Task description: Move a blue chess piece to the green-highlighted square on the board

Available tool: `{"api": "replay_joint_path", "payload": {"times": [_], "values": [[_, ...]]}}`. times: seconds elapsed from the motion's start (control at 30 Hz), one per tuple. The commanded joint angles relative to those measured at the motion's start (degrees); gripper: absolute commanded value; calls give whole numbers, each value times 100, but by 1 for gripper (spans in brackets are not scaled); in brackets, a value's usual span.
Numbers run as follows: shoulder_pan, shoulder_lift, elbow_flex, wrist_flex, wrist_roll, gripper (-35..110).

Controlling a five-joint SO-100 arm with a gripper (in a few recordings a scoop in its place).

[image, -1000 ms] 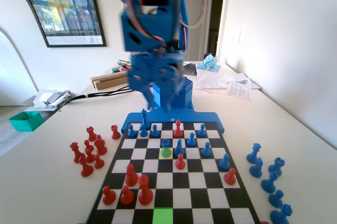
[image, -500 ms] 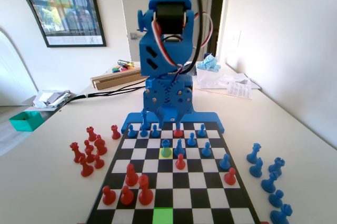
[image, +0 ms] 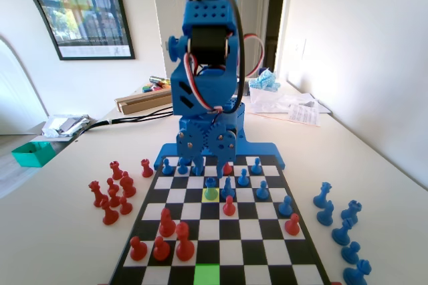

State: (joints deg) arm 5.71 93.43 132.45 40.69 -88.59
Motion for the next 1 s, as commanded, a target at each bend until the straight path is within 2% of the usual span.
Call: {"api": "replay_joint_path", "payload": {"times": [0.0, 0.97], "values": [[35, 62, -202, -35, -97, 14], [26, -677, -466, -457, -149, 14]]}}
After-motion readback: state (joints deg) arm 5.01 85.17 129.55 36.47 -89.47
